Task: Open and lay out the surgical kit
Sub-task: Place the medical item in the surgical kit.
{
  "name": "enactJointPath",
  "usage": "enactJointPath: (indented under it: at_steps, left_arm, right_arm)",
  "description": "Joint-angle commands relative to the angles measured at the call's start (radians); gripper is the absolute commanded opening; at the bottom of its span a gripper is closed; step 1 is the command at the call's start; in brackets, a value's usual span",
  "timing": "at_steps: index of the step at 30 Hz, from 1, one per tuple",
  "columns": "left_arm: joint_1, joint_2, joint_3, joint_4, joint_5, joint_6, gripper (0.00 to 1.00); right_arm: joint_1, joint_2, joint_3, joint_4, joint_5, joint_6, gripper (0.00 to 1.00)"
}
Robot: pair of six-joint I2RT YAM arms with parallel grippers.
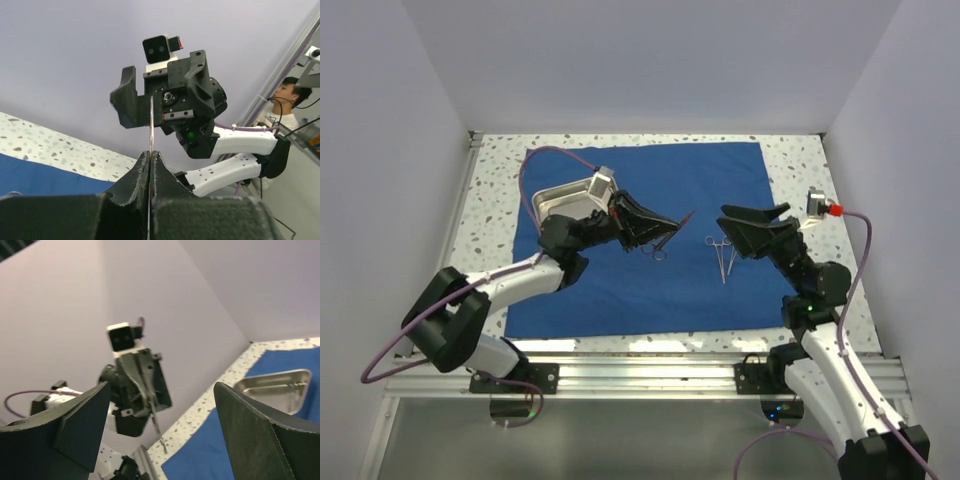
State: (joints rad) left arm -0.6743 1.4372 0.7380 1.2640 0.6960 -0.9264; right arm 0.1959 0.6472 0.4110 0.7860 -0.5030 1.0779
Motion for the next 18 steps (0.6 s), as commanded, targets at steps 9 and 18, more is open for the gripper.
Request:
enactJointPath:
  at_steps: [9, 18]
  left_arm:
    - [0.004, 0.167, 0.032, 0.374, 0.005, -0.238, 0.0]
    - [0.004, 0.198, 0.081, 0.436, 0.01, -0.31, 0.0]
  right_arm:
    - [0.0, 0.23, 0.0, 0.599, -0.104, 0.295, 0.73]
    - [0.0, 0.241, -0.034, 0.524, -0.112, 0.205, 0.74]
